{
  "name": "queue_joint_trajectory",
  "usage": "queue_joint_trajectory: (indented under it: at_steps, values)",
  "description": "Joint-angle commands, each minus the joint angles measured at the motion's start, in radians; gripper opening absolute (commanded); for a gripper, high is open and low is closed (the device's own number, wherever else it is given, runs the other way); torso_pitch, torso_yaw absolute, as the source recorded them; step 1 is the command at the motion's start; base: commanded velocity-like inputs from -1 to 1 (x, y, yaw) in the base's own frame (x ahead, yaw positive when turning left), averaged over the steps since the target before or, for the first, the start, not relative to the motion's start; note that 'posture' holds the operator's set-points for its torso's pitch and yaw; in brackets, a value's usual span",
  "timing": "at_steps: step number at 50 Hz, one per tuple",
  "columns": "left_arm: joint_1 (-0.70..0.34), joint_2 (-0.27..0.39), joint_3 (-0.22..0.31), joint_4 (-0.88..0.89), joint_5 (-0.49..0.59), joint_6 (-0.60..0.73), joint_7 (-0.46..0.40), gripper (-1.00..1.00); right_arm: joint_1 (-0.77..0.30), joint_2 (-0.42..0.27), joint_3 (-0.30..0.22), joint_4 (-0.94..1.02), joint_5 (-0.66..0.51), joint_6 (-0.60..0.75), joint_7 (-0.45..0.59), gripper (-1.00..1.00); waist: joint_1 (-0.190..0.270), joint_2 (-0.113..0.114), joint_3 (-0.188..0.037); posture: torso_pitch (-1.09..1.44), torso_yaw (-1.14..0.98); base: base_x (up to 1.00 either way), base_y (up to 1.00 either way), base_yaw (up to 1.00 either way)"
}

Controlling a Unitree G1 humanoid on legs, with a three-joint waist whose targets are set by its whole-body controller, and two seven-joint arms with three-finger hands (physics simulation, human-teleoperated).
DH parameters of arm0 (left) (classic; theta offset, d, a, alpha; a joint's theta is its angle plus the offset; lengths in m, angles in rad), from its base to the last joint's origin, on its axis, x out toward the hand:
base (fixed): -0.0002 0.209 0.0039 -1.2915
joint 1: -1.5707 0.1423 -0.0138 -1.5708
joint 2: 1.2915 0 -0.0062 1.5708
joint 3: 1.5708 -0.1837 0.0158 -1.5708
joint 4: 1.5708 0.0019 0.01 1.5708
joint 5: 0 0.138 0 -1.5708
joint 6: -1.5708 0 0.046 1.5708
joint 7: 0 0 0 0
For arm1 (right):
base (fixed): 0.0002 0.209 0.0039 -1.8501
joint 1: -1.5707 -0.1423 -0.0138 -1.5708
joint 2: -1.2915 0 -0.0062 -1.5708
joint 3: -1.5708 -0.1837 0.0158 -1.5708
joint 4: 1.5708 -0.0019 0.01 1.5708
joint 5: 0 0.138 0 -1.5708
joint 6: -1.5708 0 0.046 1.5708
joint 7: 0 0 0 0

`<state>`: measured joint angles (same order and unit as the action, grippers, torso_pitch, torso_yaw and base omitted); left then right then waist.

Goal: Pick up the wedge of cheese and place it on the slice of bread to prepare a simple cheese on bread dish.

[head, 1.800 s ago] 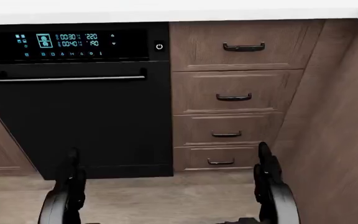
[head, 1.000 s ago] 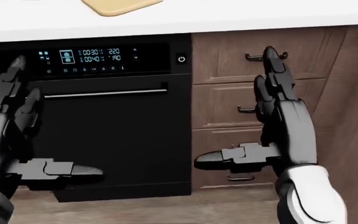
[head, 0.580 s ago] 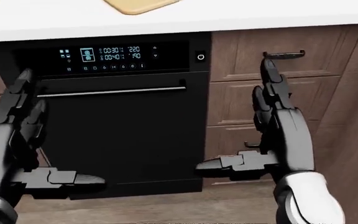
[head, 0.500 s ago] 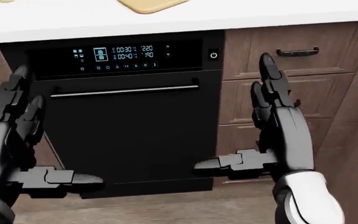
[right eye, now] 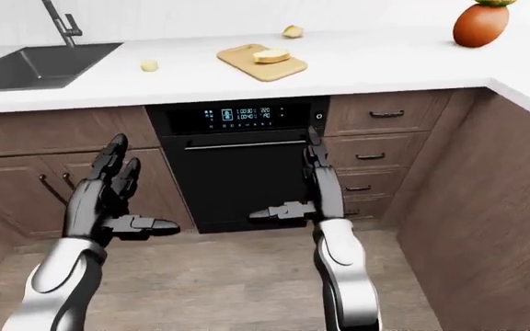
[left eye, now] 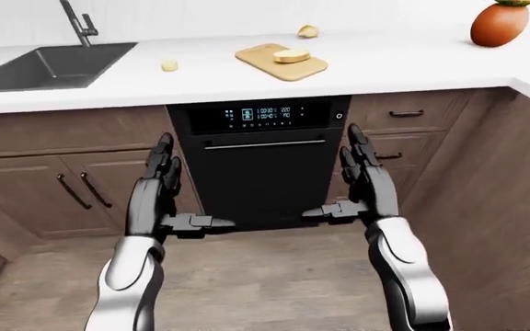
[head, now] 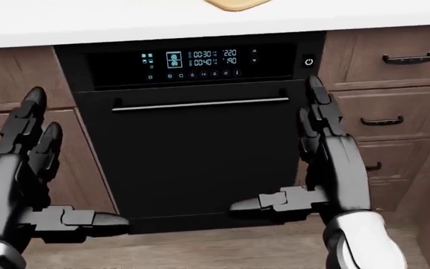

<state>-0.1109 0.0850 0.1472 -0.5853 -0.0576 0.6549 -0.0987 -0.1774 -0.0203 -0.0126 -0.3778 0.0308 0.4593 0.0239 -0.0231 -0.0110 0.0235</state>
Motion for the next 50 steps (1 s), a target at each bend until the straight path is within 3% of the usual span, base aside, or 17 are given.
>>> queue_joint_trajectory:
  at_steps: [1,3,5,6,8,19,20,24,27,29,31,32,33,36,43,44,50]
  values:
    - [-0.014,0.009,0.013,-0.034,0.000,-0.039,0.002,1.00,-0.022,0.005,0.013,-0.031,0.003,-0.042,0.007,1.00,0.003,0.001,-0.007,0.00,0.00,0.00,0.48,0.00]
    - [-0.013,0.010,0.016,-0.031,0.000,-0.042,0.001,1.00,-0.021,0.007,0.012,-0.029,0.007,-0.044,0.008,1.00,0.001,0.048,-0.008,0.00,0.00,0.00,0.48,0.00]
    - [-0.013,0.010,0.017,-0.031,-0.002,-0.042,0.000,1.00,-0.020,0.009,0.012,-0.027,0.012,-0.051,0.009,1.00,0.011,0.147,-0.034,0.00,0.00,0.00,0.48,0.00]
    - [-0.013,0.011,0.018,-0.032,-0.003,-0.042,0.000,1.00,-0.019,0.009,0.015,-0.032,0.012,-0.049,0.010,1.00,0.012,0.080,-0.015,0.00,0.00,0.00,0.48,0.00]
    - [-0.015,0.012,0.022,-0.034,-0.005,-0.039,0.001,1.00,-0.021,0.009,0.015,-0.022,0.013,-0.058,0.012,1.00,0.020,0.084,-0.012,0.00,0.00,0.00,0.47,0.00]
    - [-0.029,0.020,0.026,-0.057,-0.011,-0.008,0.004,1.00,-0.014,0.014,0.020,-0.044,0.029,-0.043,0.012,1.00,0.010,-0.053,-0.009,0.00,0.00,0.00,0.48,0.00]
    - [-0.034,0.021,0.027,-0.066,-0.012,0.003,0.005,1.00,-0.014,0.013,0.017,-0.044,0.034,-0.041,0.012,1.00,0.000,-0.030,-0.007,0.00,0.00,0.00,0.48,0.00]
    - [-0.044,0.021,0.021,-0.078,-0.011,0.020,0.009,1.00,-0.017,0.013,0.013,-0.064,0.055,-0.019,0.009,1.00,0.005,-0.040,-0.025,0.00,0.00,0.00,0.48,0.00]
    - [-0.043,0.021,0.025,-0.080,-0.013,0.021,0.007,1.00,-0.014,0.012,0.013,-0.066,0.056,-0.020,0.008,1.00,0.004,-0.008,-0.010,0.00,0.00,0.00,0.48,0.00]
    - [-0.037,0.021,0.026,-0.082,-0.013,0.018,0.006,1.00,-0.011,0.011,0.017,-0.052,0.050,-0.037,0.008,1.00,0.000,0.029,-0.003,0.00,0.00,0.00,0.48,0.00]
    - [-0.037,0.021,0.029,-0.074,-0.014,0.011,0.005,1.00,-0.009,0.008,0.025,-0.057,0.037,-0.038,0.008,1.00,0.002,0.111,-0.024,0.00,0.00,0.00,0.31,0.00]
    - [-0.039,0.023,0.031,-0.072,-0.015,0.010,0.004,1.00,-0.014,0.009,0.021,-0.034,0.031,-0.050,0.006,1.00,0.002,0.128,-0.015,0.00,0.00,0.00,0.00,0.00]
    - [-0.042,0.024,0.034,-0.073,-0.018,0.013,0.004,1.00,-0.013,0.011,0.016,-0.036,0.035,-0.052,0.004,1.00,0.011,0.108,0.001,0.00,0.00,0.00,0.00,0.00]
    - [-0.037,0.024,0.034,-0.070,-0.019,0.006,0.005,1.00,-0.003,0.016,0.021,-0.039,0.040,-0.051,0.010,1.00,0.024,0.097,-0.029,0.00,0.00,0.00,0.00,0.15]
    - [-0.044,0.025,0.033,-0.075,-0.019,0.018,0.007,1.00,-0.006,0.009,0.017,-0.051,0.049,-0.042,0.009,1.00,0.029,0.044,-0.010,0.00,0.00,0.00,0.04,0.58]
    - [-0.050,0.027,0.036,-0.079,-0.021,0.026,0.008,1.00,-0.015,0.011,0.011,-0.054,0.051,-0.041,0.002,1.00,0.036,0.014,0.005,0.00,0.00,0.00,0.00,0.00]
    - [-0.123,0.052,0.038,-0.116,-0.024,0.117,0.018,1.00,-0.056,-0.002,-0.017,-0.112,0.073,0.019,-0.037,1.00,0.038,0.027,-0.005,0.00,0.00,0.00,0.00,0.00]
